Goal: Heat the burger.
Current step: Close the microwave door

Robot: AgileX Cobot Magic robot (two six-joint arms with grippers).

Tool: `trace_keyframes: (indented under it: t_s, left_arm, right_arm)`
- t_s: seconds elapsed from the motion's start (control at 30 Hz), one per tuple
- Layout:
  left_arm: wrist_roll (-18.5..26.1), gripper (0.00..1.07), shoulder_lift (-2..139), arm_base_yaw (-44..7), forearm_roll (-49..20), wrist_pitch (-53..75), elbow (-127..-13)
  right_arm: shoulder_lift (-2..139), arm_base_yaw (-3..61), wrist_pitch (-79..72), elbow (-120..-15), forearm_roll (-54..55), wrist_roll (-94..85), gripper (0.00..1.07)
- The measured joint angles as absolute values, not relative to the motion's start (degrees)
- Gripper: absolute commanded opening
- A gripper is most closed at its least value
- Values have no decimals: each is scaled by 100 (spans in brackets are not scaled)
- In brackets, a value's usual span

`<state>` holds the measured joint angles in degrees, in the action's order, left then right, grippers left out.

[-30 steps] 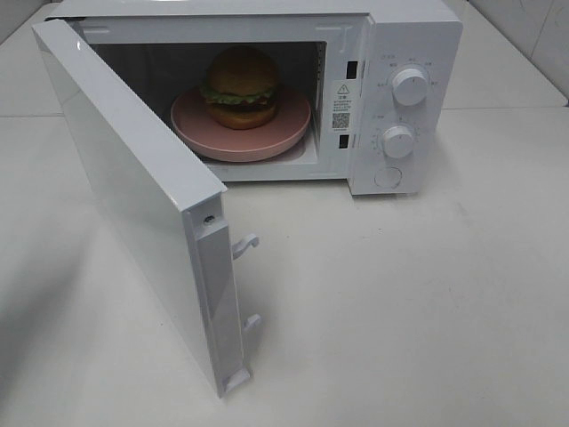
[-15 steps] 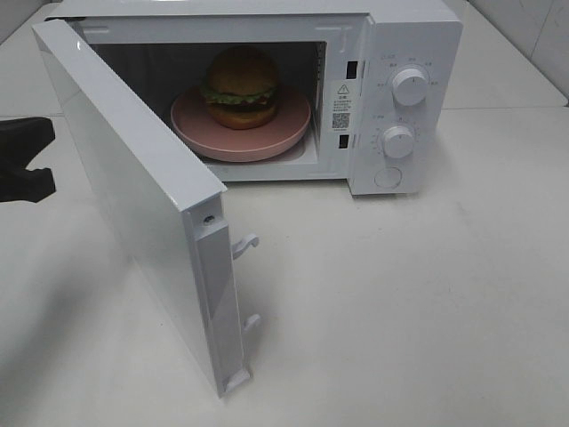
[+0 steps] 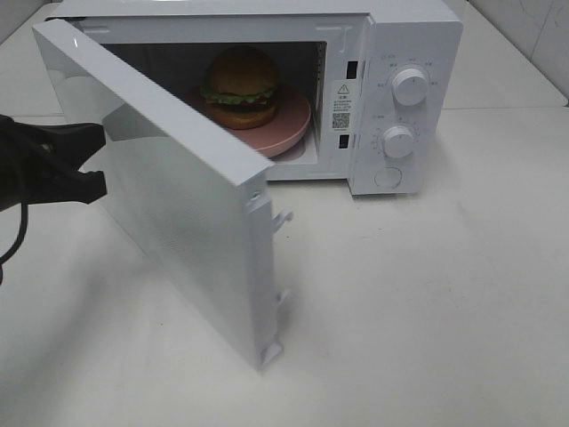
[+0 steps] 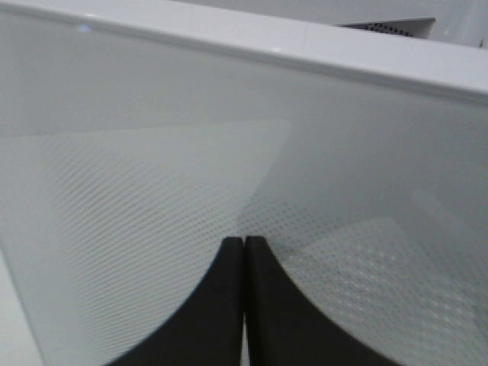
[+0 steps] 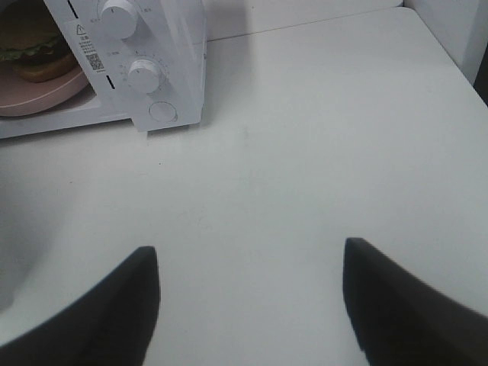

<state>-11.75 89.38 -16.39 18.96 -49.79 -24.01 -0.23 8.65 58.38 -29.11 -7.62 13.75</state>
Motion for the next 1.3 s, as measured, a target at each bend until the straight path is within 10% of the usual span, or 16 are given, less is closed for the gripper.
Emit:
trace_keyframes:
  t_s: [1.3]
  left_arm:
    - [-814,0,10915,-3581,613,-4068,-5317]
  right_arm:
    - [-23,865,5838,-2911,-751,1375,66]
